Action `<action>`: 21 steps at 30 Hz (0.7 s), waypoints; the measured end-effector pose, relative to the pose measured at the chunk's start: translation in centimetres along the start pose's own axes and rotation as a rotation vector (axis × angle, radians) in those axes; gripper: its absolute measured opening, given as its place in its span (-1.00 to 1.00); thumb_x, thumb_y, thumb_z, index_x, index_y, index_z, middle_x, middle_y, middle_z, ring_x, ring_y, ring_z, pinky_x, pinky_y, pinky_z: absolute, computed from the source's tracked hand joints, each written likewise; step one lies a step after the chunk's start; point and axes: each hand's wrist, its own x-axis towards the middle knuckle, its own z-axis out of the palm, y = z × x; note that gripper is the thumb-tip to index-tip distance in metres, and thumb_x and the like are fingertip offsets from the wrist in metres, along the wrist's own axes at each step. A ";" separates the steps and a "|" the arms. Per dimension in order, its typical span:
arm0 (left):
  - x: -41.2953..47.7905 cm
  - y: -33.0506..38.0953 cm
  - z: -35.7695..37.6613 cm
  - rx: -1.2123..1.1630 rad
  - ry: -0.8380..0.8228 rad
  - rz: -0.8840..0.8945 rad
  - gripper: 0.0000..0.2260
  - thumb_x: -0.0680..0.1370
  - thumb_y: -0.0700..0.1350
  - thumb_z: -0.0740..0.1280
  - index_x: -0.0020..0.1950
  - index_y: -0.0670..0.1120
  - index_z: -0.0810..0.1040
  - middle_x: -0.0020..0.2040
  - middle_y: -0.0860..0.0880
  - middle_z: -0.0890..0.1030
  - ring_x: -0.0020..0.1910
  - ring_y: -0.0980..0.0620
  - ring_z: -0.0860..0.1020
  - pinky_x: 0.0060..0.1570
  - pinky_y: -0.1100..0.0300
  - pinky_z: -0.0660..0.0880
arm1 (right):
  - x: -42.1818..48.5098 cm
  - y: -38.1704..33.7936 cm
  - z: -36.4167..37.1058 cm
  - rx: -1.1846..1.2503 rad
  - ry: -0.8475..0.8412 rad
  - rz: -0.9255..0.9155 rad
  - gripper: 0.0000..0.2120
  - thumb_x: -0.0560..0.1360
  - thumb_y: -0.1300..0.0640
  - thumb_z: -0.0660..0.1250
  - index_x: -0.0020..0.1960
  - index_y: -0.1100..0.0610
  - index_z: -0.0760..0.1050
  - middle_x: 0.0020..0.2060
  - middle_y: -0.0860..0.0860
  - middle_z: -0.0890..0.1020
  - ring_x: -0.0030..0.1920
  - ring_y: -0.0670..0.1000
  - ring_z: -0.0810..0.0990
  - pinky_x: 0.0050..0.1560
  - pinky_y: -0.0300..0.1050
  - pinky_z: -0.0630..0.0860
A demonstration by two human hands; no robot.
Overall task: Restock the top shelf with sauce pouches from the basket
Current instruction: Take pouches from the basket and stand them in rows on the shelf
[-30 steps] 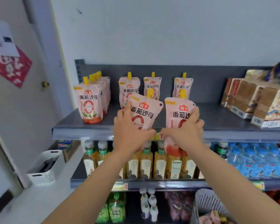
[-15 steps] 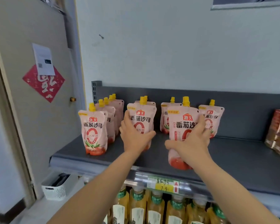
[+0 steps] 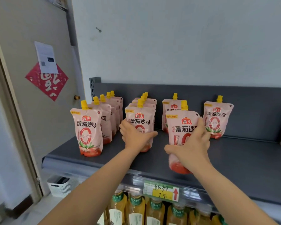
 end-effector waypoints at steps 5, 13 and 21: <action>1.2 -0.1 -0.7 0.025 -0.089 -0.018 -0.07 0.13 0.11 0.63 0.30 -0.09 0.16 0.23 -0.05 0.25 0.29 -0.05 0.27 0.31 -0.06 0.33 | -1.1 0.6 0.8 0.045 -0.004 -0.002 0.21 0.19 0.14 0.57 0.51 -0.05 -0.24 0.36 0.06 0.10 0.35 0.12 0.12 0.34 0.19 0.27; 1.1 -0.4 -1.0 0.012 -0.120 0.017 -0.09 0.14 0.09 0.63 0.28 -0.08 0.14 0.19 -0.02 0.24 0.26 -0.03 0.29 0.29 -0.07 0.36 | -1.7 0.7 2.0 0.084 0.054 0.028 0.21 0.19 0.15 0.57 0.52 -0.04 -0.23 0.36 0.06 0.11 0.36 0.14 0.14 0.35 0.23 0.26; 0.3 -1.1 -3.0 0.203 -0.195 0.134 0.08 0.10 0.23 0.60 0.38 -0.12 0.06 0.31 -0.08 0.18 0.34 -0.07 0.20 0.30 -0.04 0.35 | -2.1 -0.6 4.1 0.058 0.137 0.015 0.21 0.20 0.14 0.58 0.52 -0.01 -0.24 0.38 0.09 0.10 0.36 0.13 0.09 0.37 0.21 0.22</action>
